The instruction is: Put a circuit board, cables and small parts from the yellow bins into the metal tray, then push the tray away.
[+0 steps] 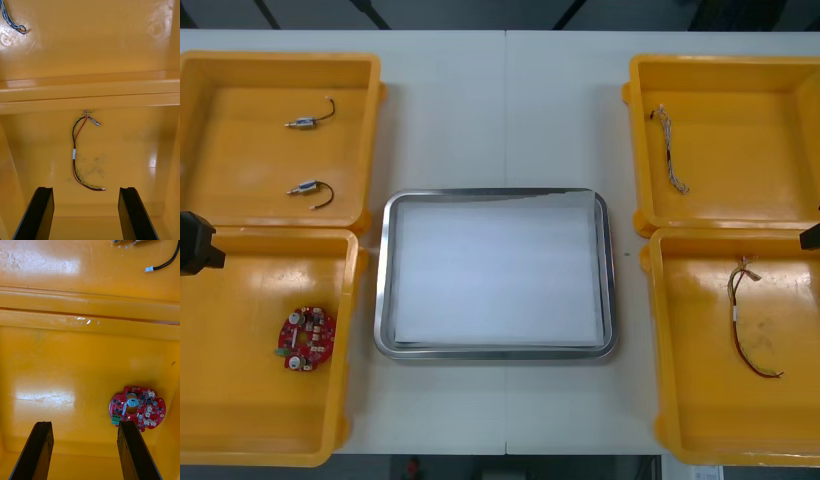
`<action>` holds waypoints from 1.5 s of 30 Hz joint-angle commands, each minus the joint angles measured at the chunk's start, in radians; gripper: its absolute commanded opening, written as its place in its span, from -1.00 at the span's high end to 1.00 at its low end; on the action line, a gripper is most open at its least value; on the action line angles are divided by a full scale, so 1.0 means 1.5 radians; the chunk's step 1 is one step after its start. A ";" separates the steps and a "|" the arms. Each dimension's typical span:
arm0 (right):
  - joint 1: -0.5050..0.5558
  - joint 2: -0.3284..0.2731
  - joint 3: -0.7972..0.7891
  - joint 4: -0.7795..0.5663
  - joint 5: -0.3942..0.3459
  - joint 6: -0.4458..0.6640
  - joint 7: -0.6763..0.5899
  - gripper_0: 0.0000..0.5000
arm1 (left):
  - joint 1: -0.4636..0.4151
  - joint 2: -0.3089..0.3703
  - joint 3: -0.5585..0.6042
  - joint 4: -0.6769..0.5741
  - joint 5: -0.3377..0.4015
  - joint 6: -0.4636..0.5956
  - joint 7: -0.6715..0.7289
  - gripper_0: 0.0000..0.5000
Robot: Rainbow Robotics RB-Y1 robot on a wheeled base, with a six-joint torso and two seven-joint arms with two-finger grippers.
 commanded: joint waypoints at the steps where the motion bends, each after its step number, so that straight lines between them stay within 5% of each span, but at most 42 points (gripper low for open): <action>1: 0.007 0.001 -0.014 -0.017 0.005 -0.006 0.027 -1.00 | 0.000 0.029 0.007 -0.009 -0.006 -0.005 -0.040 -1.00; 45: 0.007 0.001 -0.014 -0.017 0.005 -0.006 0.027 -1.00 | 0.000 0.029 0.007 -0.009 -0.006 -0.005 -0.040 -1.00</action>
